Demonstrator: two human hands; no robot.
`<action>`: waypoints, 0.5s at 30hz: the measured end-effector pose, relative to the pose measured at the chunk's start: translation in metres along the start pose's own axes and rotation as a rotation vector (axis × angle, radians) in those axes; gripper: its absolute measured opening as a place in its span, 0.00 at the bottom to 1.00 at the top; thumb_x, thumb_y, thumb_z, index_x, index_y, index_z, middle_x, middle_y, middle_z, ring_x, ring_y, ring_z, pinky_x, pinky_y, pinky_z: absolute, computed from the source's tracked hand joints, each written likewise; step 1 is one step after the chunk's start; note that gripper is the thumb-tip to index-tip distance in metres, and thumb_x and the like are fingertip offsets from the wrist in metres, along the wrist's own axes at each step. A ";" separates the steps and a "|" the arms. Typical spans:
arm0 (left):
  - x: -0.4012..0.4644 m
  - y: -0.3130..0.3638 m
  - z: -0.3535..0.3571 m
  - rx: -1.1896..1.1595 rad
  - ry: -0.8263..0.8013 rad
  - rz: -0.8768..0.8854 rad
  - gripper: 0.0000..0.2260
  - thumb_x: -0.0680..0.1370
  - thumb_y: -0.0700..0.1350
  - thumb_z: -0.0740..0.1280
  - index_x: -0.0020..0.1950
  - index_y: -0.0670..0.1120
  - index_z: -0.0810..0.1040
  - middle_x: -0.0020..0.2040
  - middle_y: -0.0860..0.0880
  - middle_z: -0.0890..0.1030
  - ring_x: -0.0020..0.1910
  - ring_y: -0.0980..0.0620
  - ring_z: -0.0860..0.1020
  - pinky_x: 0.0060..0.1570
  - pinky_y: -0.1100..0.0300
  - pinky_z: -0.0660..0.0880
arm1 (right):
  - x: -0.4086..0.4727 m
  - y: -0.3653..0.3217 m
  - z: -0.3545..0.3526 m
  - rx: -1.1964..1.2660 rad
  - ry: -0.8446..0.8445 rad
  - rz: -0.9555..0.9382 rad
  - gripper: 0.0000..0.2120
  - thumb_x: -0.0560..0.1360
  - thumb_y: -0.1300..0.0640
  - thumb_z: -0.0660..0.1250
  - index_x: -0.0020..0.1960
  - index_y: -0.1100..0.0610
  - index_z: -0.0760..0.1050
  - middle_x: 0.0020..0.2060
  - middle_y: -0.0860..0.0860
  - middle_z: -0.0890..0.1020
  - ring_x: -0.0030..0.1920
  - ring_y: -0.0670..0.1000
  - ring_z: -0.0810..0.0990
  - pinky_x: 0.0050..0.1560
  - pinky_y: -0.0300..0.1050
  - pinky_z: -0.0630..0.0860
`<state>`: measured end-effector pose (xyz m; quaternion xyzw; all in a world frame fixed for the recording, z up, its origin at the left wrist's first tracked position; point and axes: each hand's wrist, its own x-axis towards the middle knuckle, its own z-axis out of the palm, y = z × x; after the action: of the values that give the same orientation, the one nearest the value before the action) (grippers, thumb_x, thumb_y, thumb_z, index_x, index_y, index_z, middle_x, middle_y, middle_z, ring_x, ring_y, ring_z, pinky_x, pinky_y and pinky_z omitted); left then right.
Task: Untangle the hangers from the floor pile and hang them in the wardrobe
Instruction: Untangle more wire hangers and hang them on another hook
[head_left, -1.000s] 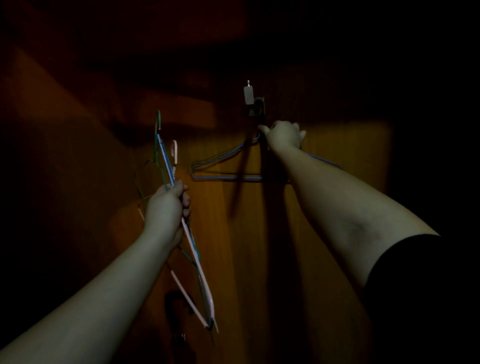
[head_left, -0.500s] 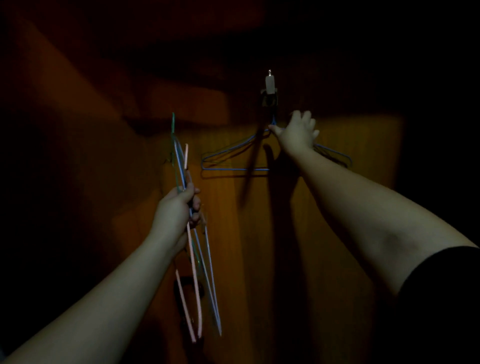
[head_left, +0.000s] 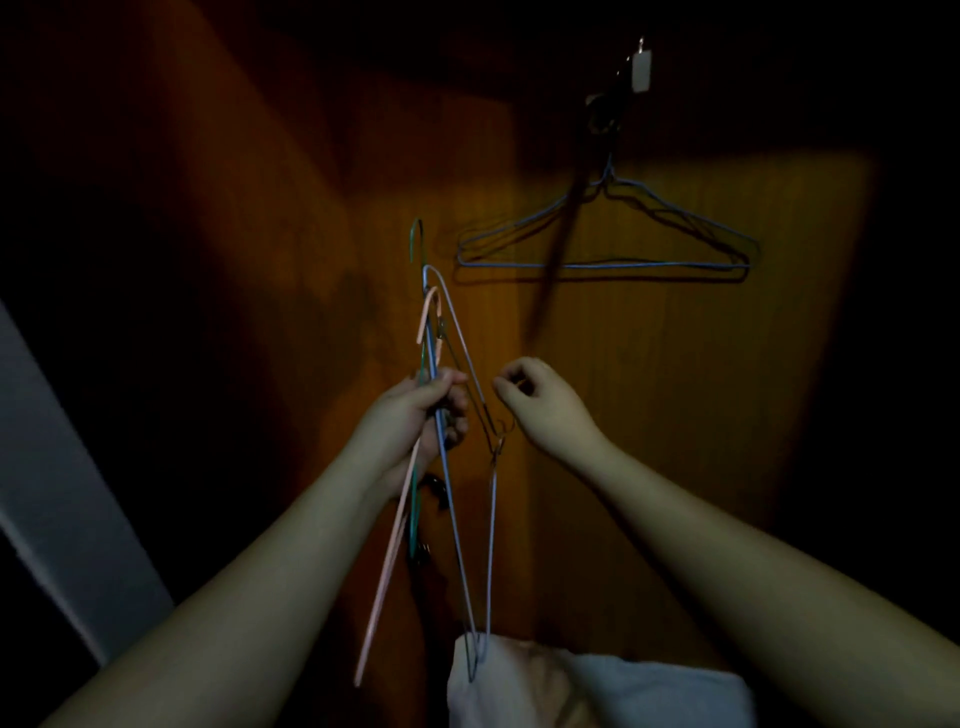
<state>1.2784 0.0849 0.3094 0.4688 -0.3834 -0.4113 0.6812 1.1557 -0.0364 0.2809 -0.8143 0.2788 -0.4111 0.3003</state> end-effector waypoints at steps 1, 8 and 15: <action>-0.004 -0.001 -0.003 -0.015 -0.014 -0.012 0.07 0.83 0.41 0.58 0.50 0.41 0.75 0.33 0.47 0.76 0.27 0.51 0.74 0.29 0.61 0.69 | -0.011 0.002 0.004 0.060 0.015 0.061 0.04 0.79 0.52 0.65 0.48 0.53 0.75 0.47 0.49 0.77 0.45 0.46 0.74 0.45 0.39 0.66; -0.035 -0.005 -0.017 -0.045 -0.097 -0.067 0.08 0.83 0.41 0.56 0.50 0.43 0.74 0.32 0.48 0.75 0.28 0.51 0.72 0.33 0.58 0.67 | -0.069 0.029 0.044 0.270 0.009 0.566 0.15 0.78 0.41 0.62 0.48 0.53 0.75 0.43 0.51 0.81 0.44 0.52 0.79 0.43 0.47 0.72; -0.061 -0.003 -0.026 -0.068 -0.097 -0.087 0.08 0.82 0.42 0.56 0.50 0.44 0.74 0.32 0.48 0.75 0.30 0.50 0.72 0.35 0.58 0.68 | -0.084 0.015 0.062 0.543 -0.027 0.683 0.20 0.79 0.38 0.59 0.59 0.53 0.76 0.53 0.48 0.81 0.52 0.50 0.80 0.45 0.46 0.71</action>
<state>1.2791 0.1489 0.2909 0.4413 -0.3810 -0.4752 0.6590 1.1615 0.0290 0.1983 -0.5719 0.4102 -0.3360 0.6259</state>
